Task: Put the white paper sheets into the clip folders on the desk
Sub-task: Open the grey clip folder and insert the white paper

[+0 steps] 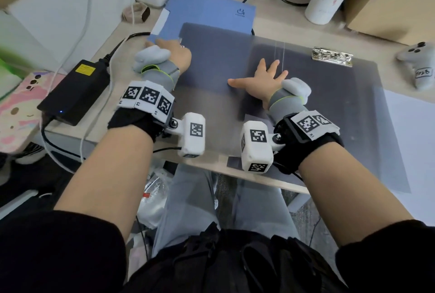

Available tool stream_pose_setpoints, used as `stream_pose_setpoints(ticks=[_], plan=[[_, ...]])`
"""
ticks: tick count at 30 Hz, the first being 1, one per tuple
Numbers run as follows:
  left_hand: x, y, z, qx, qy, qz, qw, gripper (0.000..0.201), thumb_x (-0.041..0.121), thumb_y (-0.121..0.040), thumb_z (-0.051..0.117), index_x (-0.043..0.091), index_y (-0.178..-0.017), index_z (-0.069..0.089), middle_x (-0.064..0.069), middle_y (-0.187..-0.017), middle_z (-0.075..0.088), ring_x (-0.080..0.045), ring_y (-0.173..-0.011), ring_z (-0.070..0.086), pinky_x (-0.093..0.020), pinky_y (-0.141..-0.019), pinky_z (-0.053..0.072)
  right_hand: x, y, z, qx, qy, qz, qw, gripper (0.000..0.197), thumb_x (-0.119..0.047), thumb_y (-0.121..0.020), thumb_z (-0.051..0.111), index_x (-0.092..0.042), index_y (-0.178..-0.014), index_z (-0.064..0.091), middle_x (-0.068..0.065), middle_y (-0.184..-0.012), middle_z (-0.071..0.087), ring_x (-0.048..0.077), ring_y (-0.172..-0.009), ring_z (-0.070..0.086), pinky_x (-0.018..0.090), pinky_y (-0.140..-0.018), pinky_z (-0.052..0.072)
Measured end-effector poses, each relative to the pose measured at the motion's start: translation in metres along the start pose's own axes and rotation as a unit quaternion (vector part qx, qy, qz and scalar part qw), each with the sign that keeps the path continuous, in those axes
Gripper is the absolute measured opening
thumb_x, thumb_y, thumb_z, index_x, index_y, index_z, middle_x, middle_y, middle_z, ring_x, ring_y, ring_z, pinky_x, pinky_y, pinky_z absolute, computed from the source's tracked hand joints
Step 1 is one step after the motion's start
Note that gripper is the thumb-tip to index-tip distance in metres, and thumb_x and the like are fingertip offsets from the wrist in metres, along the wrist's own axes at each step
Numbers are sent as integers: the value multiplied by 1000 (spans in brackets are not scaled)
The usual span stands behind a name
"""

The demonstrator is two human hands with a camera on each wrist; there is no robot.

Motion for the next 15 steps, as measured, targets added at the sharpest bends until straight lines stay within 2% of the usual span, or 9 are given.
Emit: stream_pose_setpoints(ticks=[2, 4, 6, 8, 12, 15], plan=[[11, 3, -6, 17, 5, -2, 1000, 42, 20, -92, 35, 8, -132, 41, -21, -143, 32, -36, -134, 26, -40, -110, 23, -1, -2, -7, -6, -23, -1, 1000, 102, -61, -78, 60, -21, -152, 2, 6, -159, -12, 39, -144, -16, 52, -119, 2], [34, 7, -9, 32, 5, 53, 998, 40, 23, -90, 39, 10, -127, 42, -18, -141, 31, -34, -132, 25, -42, -106, 26, 1, -5, -20, 8, -36, -3, 999, 92, -61, -79, 59, -20, -150, 17, 7, -159, 3, 36, -146, 0, 47, -119, 11], [65, 13, -2, 7, 4, 122, 992, 40, 25, -90, 43, 14, -128, 45, -15, -140, 34, -34, -131, 25, -41, -105, 26, 4, -10, -33, 26, -64, -4, 998, 82, -58, -79, 60, -21, -145, 28, 9, -154, 18, 32, -143, 15, 42, -117, 20], [97, 19, 12, -31, 18, 177, 984, 45, 26, -91, 45, 20, -135, 43, -11, -142, 37, -32, -133, 24, -38, -107, 25, 12, -17, -46, 55, -79, 2, 995, 77, -55, -79, 61, -23, -143, 33, 10, -150, 27, 32, -140, 23, 41, -115, 23], [147, 20, 44, -89, 92, 227, 965, 43, 26, -90, 48, 23, -133, 49, -5, -137, 51, -31, -132, 30, -35, -111, 28, 45, -32, -76, 144, -45, 31, 988, 61, -45, -81, 58, -22, -135, 42, 11, -146, 32, 34, -134, 24, 43, -110, 26], [184, 20, 62, -115, 151, 242, 952, 39, 23, -89, 51, 20, -127, 56, -1, -133, 58, -23, -127, 47, -28, -109, 34, 88, -43, -102, 204, -22, 78, 976, 55, -34, -79, 56, -23, -132, 43, 10, -148, 28, 31, -138, 18, 46, -105, 26]])
Point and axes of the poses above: each hand's wrist, its own y-axis away from the middle knuckle, its own z-axis out of the palm, x = y × z, the point moved 7 cm from there along -y, towards the middle knuckle
